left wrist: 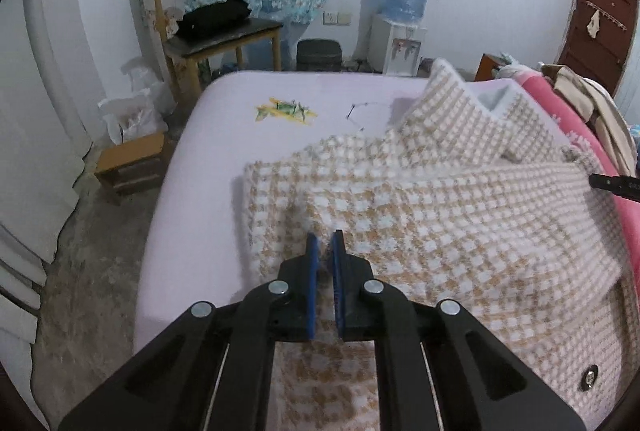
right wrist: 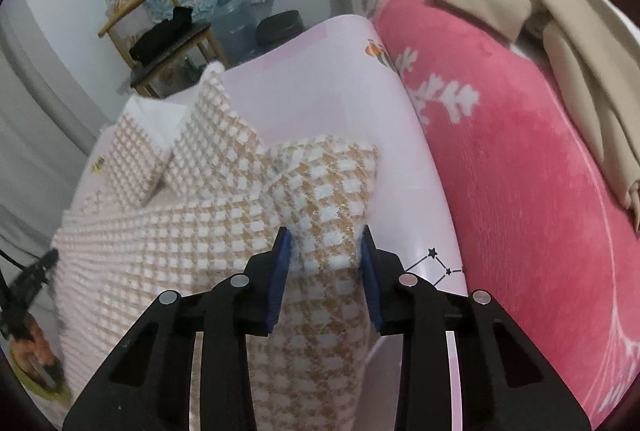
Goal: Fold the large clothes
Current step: 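Grasp the coat side edge with the left gripper and fold it toward the buttons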
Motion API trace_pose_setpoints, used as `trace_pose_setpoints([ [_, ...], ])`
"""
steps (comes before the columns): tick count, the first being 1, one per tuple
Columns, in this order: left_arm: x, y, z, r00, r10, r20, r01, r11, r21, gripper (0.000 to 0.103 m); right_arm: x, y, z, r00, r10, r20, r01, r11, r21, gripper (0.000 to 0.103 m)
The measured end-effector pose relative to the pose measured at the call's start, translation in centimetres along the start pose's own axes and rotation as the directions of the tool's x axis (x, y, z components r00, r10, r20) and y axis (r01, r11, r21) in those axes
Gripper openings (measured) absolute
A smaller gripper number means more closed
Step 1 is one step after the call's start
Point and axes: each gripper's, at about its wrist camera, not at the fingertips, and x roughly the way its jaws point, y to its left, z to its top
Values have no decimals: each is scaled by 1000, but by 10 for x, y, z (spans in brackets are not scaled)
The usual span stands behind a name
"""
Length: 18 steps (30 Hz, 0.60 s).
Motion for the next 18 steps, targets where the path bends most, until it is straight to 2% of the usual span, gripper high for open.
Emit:
trace_pose_setpoints([
  [4, 8, 0, -3, 1000, 10, -16, -10, 1000, 3, 8, 0, 0, -4, 1000, -19, 5, 19, 1000, -12, 39],
  [6, 4, 2, -3, 1000, 12, -16, -12, 1000, 4, 12, -7, -3, -4, 1000, -14, 6, 14, 1000, 6, 50],
  [9, -13, 10, -3, 1000, 6, 31, -6, 1000, -19, 14, -33, -2, -9, 999, 14, 49, -14, 1000, -5, 50],
  [11, -28, 11, -4, 997, 19, 75, -18, 1000, -12, 14, -54, 8, -17, 996, 38, 77, -34, 998, -55, 50],
  [12, -35, 9, -4, 996, 1, 94, 0, 1000, -7, 14, -64, 18, -24, 994, 66, 81, -58, 993, -98, 50],
  [13, -42, 6, -4, 994, -47, 102, 47, 999, 2, 14, -69, 28, -30, 993, 86, 75, -75, 988, -138, 50],
  [16, -38, -14, -7, 991, -128, 39, 126, 991, 50, 14, -66, 58, -50, 994, 107, 20, -99, 964, -247, 49],
  [18, -23, -25, -14, 996, -91, -21, 92, 992, 81, 14, -50, 64, -62, 996, 78, -34, -84, 961, -265, 49],
])
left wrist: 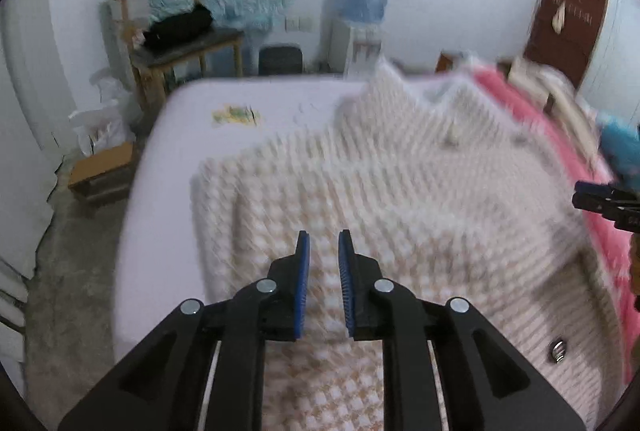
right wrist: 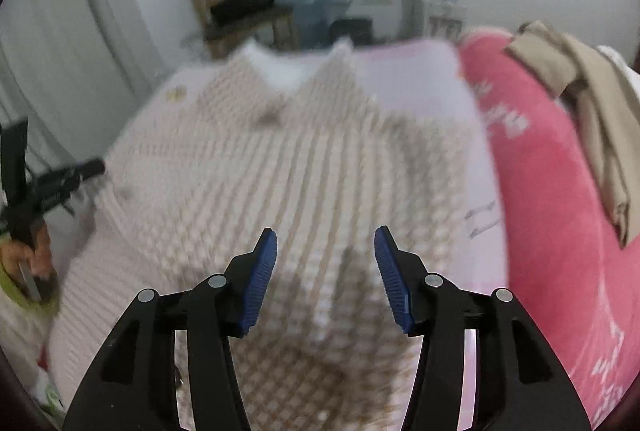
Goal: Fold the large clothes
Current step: 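Grasp the coat side edge with the left gripper and fold it toward the buttons, then open the left gripper and lift both tools off the coat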
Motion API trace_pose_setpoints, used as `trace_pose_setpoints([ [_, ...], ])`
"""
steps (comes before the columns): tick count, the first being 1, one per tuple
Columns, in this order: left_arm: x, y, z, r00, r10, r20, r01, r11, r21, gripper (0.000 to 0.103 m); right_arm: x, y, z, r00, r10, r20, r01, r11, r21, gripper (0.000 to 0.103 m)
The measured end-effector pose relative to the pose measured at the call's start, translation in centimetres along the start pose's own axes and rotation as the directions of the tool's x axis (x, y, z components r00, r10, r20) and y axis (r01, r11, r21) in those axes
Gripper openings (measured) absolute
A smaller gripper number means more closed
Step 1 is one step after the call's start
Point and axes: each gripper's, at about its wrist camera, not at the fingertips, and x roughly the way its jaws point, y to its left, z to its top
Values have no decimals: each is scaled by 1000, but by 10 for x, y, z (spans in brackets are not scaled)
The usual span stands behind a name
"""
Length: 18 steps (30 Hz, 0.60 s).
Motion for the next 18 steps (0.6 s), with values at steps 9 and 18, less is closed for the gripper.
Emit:
trace_pose_setpoints([
  [9, -2, -1, 2, 999, -31, 15, 31, 999, 16, 14, 14, 32, 19, 1000, -1, -28, 1, 1000, -30, 49],
  [18, 25, -35, 4, 997, 25, -67, -20, 996, 87, 22, 78, 96, 33, 996, -32, -81, 19, 987, -157, 53],
])
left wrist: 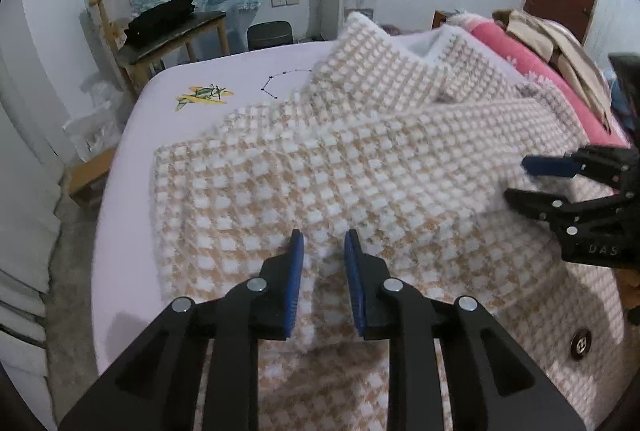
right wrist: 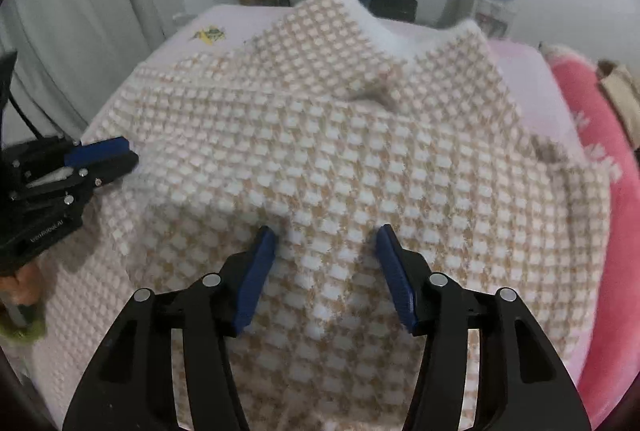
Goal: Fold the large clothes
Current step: 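Open the left gripper and lift both tools off the coat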
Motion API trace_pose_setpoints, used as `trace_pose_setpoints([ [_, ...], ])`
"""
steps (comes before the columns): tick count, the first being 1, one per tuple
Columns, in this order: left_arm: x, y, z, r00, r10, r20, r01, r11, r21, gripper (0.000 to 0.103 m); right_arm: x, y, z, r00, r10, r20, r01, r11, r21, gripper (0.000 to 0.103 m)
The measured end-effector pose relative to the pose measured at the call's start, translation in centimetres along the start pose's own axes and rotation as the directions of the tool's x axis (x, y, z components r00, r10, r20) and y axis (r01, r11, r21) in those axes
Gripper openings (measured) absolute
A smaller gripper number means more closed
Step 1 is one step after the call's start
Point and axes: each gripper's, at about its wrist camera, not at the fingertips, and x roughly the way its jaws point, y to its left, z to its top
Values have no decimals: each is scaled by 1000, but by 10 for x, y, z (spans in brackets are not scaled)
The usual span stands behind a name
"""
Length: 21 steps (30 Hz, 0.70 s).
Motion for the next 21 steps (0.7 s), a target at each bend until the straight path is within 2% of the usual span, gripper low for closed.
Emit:
trace_pose_setpoints([
  [2, -10, 3, -1, 1000, -14, 0, 14, 1000, -17, 35, -13, -5, -4, 1000, 17, -3, -17, 999, 47, 56],
  [3, -16, 5, -3, 1000, -16, 5, 16, 1000, -22, 45, -21, -2, -10, 1000, 26, 3, -26, 998, 57, 59],
  [5, -33, 8, -10, 1000, -11, 21, 11, 1000, -23, 52, -42, -5, -23, 999, 24, 25, -26, 996, 81, 66],
  [7, -52, 9, -20, 999, -17, 29, 18, 1000, -24, 64, -64, -9, -38, 999, 29, 41, -33, 993, 110, 69],
  [13, -99, -5, -59, 999, -44, 26, 44, 999, -6, 82, -112, -4, -93, 997, 58, 58, -68, 978, 199, 79],
  [16, -116, -13, -80, 998, -57, 15, 57, 998, -1, 87, -130, 10, -122, 996, 65, 62, -77, 972, 220, 85],
  [21, -139, -31, -121, 998, -63, -24, 63, 998, 3, 92, -156, 40, -169, 998, 22, 59, -35, 973, 228, 90],
])
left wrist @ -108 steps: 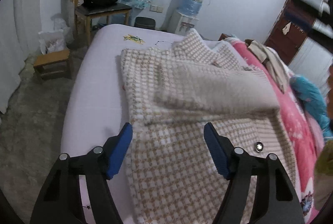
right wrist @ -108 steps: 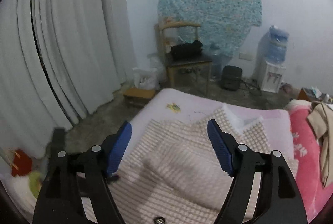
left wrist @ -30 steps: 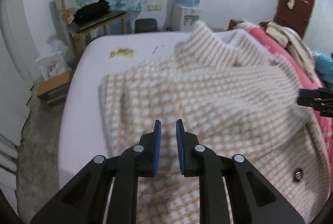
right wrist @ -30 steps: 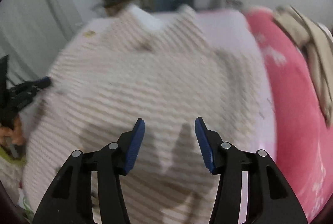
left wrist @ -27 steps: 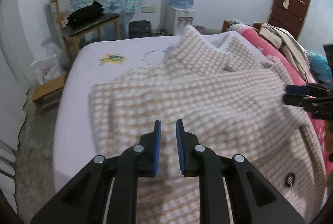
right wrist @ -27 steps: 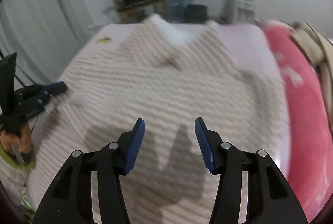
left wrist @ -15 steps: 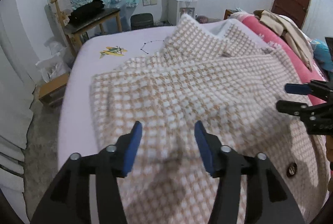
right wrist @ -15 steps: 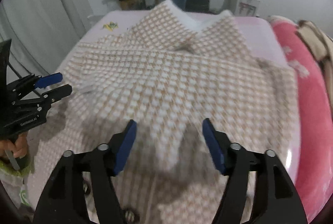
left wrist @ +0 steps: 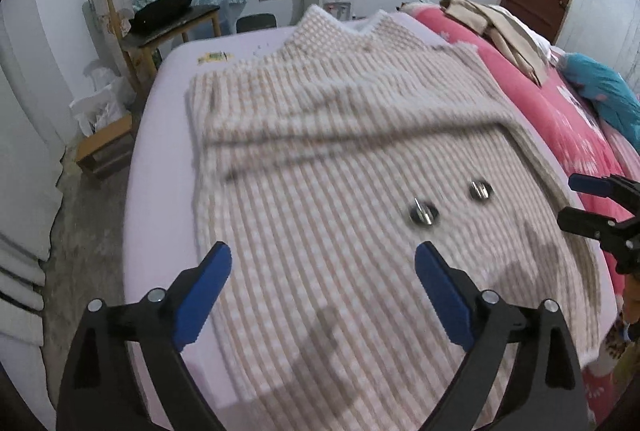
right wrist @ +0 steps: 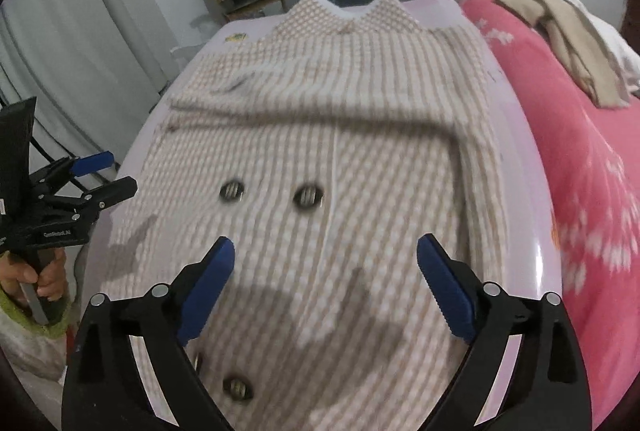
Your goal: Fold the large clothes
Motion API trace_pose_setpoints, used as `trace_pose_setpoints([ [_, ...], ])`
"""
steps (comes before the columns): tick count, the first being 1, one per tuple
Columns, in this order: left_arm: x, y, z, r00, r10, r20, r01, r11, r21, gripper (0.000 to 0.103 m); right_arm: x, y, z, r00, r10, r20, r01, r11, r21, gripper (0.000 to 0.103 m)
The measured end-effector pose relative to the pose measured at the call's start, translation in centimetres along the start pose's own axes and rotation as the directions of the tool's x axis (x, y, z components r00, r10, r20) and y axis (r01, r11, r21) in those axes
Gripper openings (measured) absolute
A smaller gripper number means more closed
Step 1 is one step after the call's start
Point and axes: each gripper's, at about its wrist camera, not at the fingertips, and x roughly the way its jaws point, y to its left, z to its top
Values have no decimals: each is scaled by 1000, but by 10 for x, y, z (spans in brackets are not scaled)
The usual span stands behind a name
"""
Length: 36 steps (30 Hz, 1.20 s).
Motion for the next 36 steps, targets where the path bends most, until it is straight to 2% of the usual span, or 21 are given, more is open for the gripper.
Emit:
trace_pose_setpoints([
  [7, -7, -27, -60, 998, 22, -64, -21, 1000, 19, 95, -15, 13, -63, 997, -53, -57, 54, 998, 11, 90],
  [12, -5, -38, -92, 994, 25, -108, -24, 1000, 5, 95, -12, 16, -93, 992, -85, -94, 88, 996, 23, 90],
  [16, 1, -41, -109, 990, 69, -124, -68, 998, 13, 95, -3, 12, -113, 985, -118, -128, 122, 992, 27, 90],
  [19, 4, -39, -118, 988, 90, -128, -89, 996, 16, 96, 2, 7, -125, 981, -130, -146, 137, 990, 38, 90],
  [24, 6, -40, -123, 987, 106, -118, -105, 994, 13, 97, -2, 6, -134, 984, -126, -126, 133, 990, 49, 91],
  [28, 8, -43, -125, 985, 135, -111, -134, 991, 15, 98, 0, 10, -140, 982, -149, -112, 151, 988, 12, 95],
  [31, 8, -43, -125, 984, 136, -116, -136, 991, 4, 98, 1, 15, -144, 979, -174, -102, 173, 985, -12, 95],
  [36, 8, -43, -125, 983, 134, -127, -136, 991, -9, 98, 2, 15, -146, 981, -171, -88, 171, 985, -11, 95],
])
